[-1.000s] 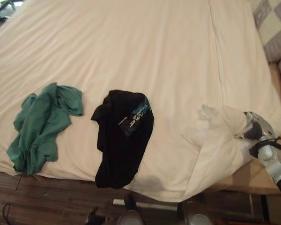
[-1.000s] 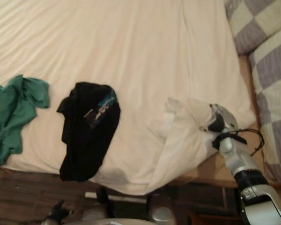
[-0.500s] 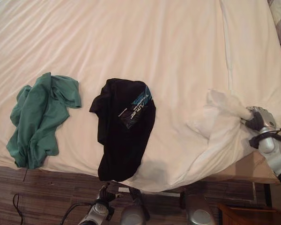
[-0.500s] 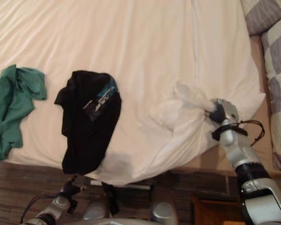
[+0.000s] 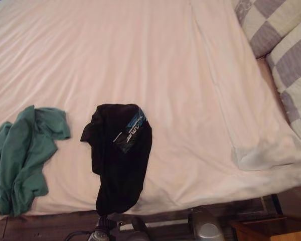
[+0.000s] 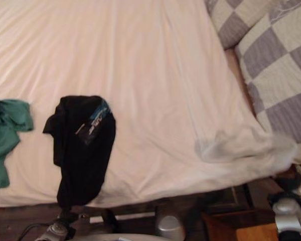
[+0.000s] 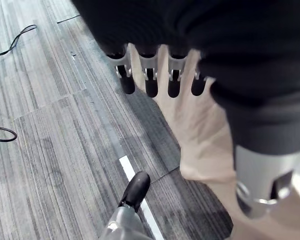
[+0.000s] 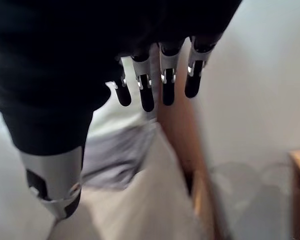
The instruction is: Tidy up the quilt and then pick up the clothes from the bed and put them into the laundry hamper.
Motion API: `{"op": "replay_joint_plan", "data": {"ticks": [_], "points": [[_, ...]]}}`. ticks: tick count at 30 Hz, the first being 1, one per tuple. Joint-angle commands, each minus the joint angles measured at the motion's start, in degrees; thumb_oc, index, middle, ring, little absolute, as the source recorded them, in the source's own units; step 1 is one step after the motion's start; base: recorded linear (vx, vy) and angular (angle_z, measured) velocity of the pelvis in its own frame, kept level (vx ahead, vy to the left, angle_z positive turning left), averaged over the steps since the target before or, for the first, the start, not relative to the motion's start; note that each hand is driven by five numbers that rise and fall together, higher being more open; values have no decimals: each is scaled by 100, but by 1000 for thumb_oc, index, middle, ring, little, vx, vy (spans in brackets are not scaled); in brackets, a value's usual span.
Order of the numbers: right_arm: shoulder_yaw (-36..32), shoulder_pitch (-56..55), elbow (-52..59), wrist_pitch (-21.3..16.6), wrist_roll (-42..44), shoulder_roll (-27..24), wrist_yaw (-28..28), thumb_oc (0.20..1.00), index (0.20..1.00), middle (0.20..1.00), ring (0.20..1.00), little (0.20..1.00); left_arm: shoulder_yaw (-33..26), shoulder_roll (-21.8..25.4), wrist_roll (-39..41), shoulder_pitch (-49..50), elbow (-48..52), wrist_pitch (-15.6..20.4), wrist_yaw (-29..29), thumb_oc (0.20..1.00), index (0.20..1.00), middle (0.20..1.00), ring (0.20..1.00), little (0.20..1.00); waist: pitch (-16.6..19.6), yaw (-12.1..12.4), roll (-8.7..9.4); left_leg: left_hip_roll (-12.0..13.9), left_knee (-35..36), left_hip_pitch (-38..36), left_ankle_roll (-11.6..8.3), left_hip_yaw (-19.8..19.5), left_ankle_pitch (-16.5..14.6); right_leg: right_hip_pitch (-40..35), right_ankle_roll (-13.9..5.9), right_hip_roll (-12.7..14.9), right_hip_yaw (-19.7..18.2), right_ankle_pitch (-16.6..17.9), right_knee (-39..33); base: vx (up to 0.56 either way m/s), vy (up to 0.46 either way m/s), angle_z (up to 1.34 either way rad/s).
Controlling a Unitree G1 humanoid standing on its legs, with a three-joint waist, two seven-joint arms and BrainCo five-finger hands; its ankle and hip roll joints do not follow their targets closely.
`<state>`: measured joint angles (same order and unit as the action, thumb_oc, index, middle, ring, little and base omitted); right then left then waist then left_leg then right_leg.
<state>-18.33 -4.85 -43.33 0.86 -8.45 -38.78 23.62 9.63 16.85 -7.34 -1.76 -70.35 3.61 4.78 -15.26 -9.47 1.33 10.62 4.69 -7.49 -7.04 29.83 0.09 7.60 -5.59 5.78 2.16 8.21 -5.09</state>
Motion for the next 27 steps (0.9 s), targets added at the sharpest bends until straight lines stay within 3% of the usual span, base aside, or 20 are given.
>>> {"op": "replay_joint_plan", "data": {"ticks": [1, 9, 12, 14, 15, 17, 19, 23, 24, 25, 27], "points": [[-427, -287, 42, 29, 293, -214, 394, 1000, 1000, 1000, 1000, 1000, -182, 35, 104, -33, -357, -40, 85, 1000, 1000, 1000, 1000, 1000, 288, -169, 182, 223, -24, 123, -221, -106, 388, -556, -875, 563, 205, -227, 38, 10, 16, -24], [-1267, -880, 566, 404, -63, -268, 872, 1000, 1000, 1000, 1000, 1000, -239, -35, 161, -9, -322, -71, 118, 1000, 1000, 1000, 1000, 1000, 452, -351, 413, 204, -2, -50, -179, 33, 262, -554, -941, 527, 88, -56, 66, 10, 58, -20], [-1427, -711, 1454, 142, 117, -181, 1097, 1000, 1000, 1000, 1000, 1000, -175, -51, 151, -116, -355, -118, 169, 1000, 1000, 1000, 1000, 1000, 347, -419, 589, 220, 17, 1, -173, 99, 236, -319, -941, 507, 4, 404, 114, -84, -18, -24], [-1352, -611, 1699, 16, 197, -138, 1050, 1000, 1000, 1000, 1000, 1000, -162, -27, 121, -152, -368, -122, 169, 1000, 1000, 1000, 1000, 1000, 298, -408, 598, 249, 20, 42, -170, 138, 254, -243, -941, 506, -28, 464, 118, -126, -54, -39], [-1155, -348, 2005, -220, 350, -107, 939, 200, 200, 200, 200, 200, -121, 59, 88, -223, -371, -105, 155, 1000, 1000, 1000, 1000, 1000, 214, -317, 576, 307, 20, 144, -165, 189, 278, -115, -941, 555, 22, 463, 228, -157, -64, -31], [-975, -153, 2147, -364, 429, -127, 860, 200, 200, 200, 200, 200, -80, 106, 72, -266, -349, -101, 142, 1000, 1000, 1000, 1000, 1000, 162, -243, 546, 327, 18, 226, -141, 216, 321, -85, -941, 585, 71, 375, 401, -189, -22, -16], [-512, 332, 2401, -538, 428, -258, 661, 200, 200, 200, 200, 200, -36, 226, 46, -306, -279, -90, 95, 1000, 1000, 1000, 1000, 1000, 87, -54, 465, 307, -8, 420, -47, 243, 415, -162, -941, 692, 168, -67, 861, -270, 15, -18], [102, 898, 2412, -585, 320, -386, 330, 200, 200, 200, 200, 200, 62, 360, 55, -352, -76, -65, 55, 1000, 1000, 1000, 1000, 1000, 97, 281, 360, 168, -86, 847, 70, 171, 619, -443, -900, 586, 48, -634, 1613, -186, -62, -22], [332, 1101, 2257, -573, 346, -400, 318, 200, 200, 200, 200, 200, 119, 383, 142, -412, 40, -32, 44, 1000, 1000, 1000, 1000, 1000, 30, 494, 301, 144, -202, 1098, 45, 76, 734, -627, -763, 558, 122, -1097, 1435, -168, -220, -12], [484, 1268, 2144, -566, 416, -380, 364, 200, 200, 200, 200, 200, 166, 393, 202, -473, 120, -9, 72, 1000, 1000, 1000, 1000, 1000, -61, 586, 262, 192, -416, 1315, 9, 12, 805, -724, -658, 508, 162, -1306, 1295, -139, -204, 27], [549, 1386, 2095, -558, 457, -377, 351, 200, 200, 200, 200, 200, 182, 383, 231, -488, 169, 0, 71, 1000, 1000, 1000, 1000, 1000, -135, 660, 185, 266, -560, 1471, -19, 12, 866, -687, -581, 446, 218, -1335, 1219, -122, -130, 68]]}}
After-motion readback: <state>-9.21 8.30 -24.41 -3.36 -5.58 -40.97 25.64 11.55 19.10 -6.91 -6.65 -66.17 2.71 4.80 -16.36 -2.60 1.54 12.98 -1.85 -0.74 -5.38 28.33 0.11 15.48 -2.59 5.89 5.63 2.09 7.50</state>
